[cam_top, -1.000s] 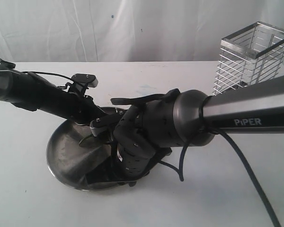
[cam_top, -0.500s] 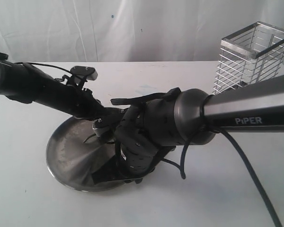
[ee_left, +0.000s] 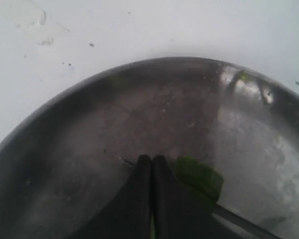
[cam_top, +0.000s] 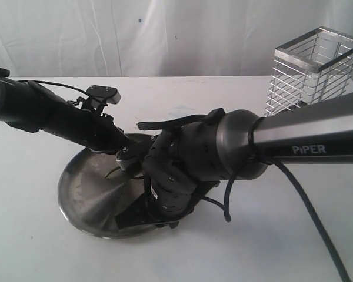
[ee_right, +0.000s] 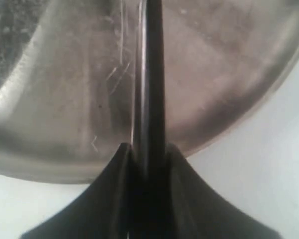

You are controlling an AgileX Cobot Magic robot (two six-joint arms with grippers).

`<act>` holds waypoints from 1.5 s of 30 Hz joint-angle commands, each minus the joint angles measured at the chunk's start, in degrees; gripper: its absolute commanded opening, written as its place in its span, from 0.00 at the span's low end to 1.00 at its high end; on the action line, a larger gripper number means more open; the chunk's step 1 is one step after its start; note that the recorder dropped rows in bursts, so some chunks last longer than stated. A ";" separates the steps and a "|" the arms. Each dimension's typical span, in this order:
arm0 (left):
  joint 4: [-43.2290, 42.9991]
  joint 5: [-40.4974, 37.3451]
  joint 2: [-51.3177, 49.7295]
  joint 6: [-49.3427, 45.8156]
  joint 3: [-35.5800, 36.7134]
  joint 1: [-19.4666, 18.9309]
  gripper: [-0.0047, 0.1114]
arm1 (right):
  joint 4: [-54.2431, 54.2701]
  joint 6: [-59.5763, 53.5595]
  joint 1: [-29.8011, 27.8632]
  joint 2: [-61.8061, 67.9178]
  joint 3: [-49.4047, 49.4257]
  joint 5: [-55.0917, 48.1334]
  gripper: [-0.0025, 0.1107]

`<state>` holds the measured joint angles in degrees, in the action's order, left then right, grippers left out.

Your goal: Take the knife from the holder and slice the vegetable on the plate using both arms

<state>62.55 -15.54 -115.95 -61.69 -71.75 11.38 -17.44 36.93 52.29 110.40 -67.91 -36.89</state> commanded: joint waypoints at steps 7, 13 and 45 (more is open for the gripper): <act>0.76 -1.23 -2.67 0.18 0.41 0.00 0.04 | -1.13 0.11 -0.34 -0.15 -0.10 -1.24 0.02; 0.36 -2.00 -2.67 0.18 0.41 0.00 0.04 | -2.95 -1.40 -0.34 -0.15 -0.10 -7.04 0.02; 11.93 -5.88 -3.53 -3.36 -2.19 0.20 0.04 | -2.56 -2.66 -0.34 -0.15 -0.10 -6.79 0.02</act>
<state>73.47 -20.49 -119.21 -64.39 -73.75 11.36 -20.06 34.47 52.29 110.40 -68.02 -43.42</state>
